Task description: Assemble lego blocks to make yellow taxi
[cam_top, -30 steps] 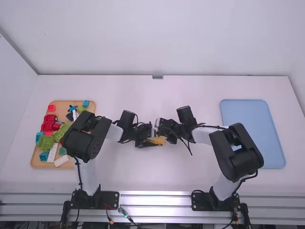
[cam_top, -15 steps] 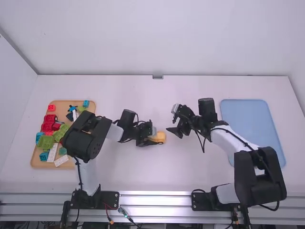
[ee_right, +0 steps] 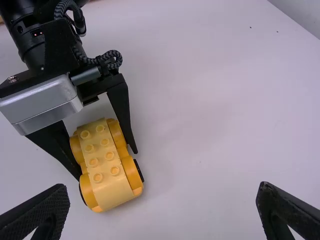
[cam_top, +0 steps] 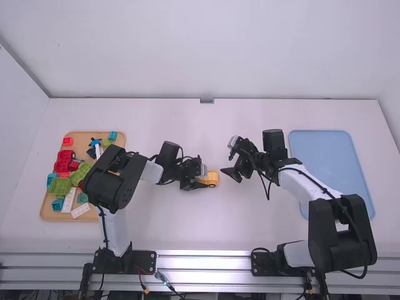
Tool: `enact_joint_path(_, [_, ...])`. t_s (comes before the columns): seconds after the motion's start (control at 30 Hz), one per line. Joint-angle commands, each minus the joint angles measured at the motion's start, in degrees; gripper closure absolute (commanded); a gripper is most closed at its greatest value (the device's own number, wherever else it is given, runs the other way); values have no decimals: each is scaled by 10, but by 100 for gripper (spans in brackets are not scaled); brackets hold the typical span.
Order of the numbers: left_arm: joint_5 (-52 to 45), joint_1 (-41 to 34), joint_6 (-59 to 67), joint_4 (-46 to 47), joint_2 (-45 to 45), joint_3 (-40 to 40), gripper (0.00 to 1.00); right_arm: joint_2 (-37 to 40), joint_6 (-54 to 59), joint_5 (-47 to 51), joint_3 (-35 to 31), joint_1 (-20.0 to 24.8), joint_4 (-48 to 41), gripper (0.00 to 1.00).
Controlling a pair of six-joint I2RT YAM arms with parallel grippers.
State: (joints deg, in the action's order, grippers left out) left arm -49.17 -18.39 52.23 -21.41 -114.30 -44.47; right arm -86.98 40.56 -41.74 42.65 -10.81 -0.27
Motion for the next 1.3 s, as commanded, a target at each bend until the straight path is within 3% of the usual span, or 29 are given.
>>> enact_joint_path(0.0, [-9, -4, -3, 4, -5, -5, 48, 11, -1, -2, -3, 0, -2, 1])
enact_joint_path(0.27, [-9, -4, -1, 19, -5, -5, 46, 11, -1, -2, -3, -1, 0, 1])
enact_joint_path(0.33, [-9, -4, -2, 19, -5, -5, 40, 11, -1, -2, -3, 0, 0, 1])
enact_joint_path(0.43, [-9, -4, -2, 19, -5, -5, 4, 11, -1, -2, -3, 0, -1, 1])
enact_joint_path(0.47, [-9, -3, -2, 18, -5, -5, 1, 11, -1, -2, -3, -1, -2, 1])
enact_joint_path(0.57, [-9, -2, -6, 10, -5, -5, 1, 11, -1, -2, -3, 0, -2, 1])
enact_joint_path(0.73, [-9, 43, -125, 44, 95, -6, 1, 11, -1, -2, -3, 0, 1, 1])
enact_joint_path(0.93, [-7, 111, -139, 170, 229, -20, 1, 11, -1, -2, -3, 0, 17, 1])
enact_joint_path(1.0, [-4, 151, -139, 267, 298, -21, 1, 11, -7, -2, -3, 0, 30, 1])
enact_joint_path(1.13, [92, 210, -139, 386, 374, -20, 1, 12, -28, -2, -3, 0, 46, 1])
enact_joint_path(1.27, [127, 244, -189, 406, 400, -17, 1, 12, -33, -2, -3, 0, 57, 1])
